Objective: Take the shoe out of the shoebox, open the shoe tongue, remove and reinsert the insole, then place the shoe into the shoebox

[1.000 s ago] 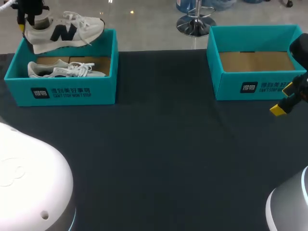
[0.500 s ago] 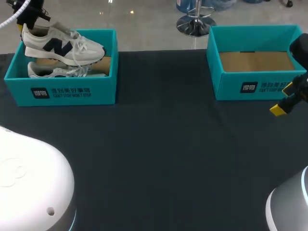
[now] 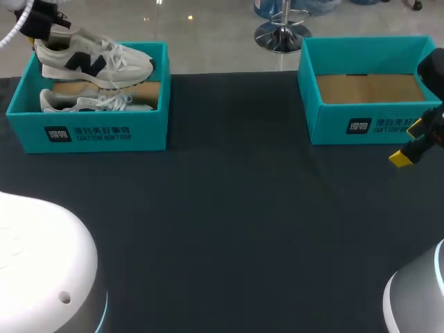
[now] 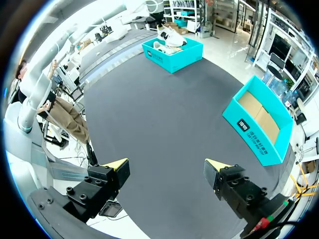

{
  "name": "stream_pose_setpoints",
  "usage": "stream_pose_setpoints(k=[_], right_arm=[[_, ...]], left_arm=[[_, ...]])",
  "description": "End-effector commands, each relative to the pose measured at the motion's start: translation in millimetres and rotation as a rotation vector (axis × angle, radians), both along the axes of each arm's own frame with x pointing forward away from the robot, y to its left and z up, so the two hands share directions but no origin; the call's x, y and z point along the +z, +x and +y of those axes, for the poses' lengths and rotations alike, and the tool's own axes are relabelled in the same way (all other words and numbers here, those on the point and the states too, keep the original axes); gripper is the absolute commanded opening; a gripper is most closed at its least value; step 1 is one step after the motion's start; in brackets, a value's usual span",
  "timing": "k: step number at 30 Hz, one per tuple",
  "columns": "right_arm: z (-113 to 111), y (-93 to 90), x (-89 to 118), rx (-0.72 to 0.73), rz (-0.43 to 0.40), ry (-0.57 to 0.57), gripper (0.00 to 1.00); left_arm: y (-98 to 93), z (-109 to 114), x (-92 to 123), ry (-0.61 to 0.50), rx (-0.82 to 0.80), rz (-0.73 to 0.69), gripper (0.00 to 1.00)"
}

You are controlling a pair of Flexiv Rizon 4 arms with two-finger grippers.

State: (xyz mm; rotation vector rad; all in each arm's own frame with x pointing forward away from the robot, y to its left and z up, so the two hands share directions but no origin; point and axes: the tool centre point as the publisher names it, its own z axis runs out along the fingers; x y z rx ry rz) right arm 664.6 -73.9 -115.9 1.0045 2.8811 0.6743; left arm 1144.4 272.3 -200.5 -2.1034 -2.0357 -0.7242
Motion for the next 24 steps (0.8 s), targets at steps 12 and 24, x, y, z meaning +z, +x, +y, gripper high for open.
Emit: stream_pose_setpoints(k=[12,24], right_arm=[[0.5,3.1,-0.1,0.002,0.006,-0.002,1.00],[0.5,3.1,-0.1,0.002,0.006,-0.002,1.00]], left_arm=[[38.0,3.2,-9.6,-0.017,0.102,0.043,0.00],[49.3,13.8,-25.6,0.003,0.126,0.060,0.00]])
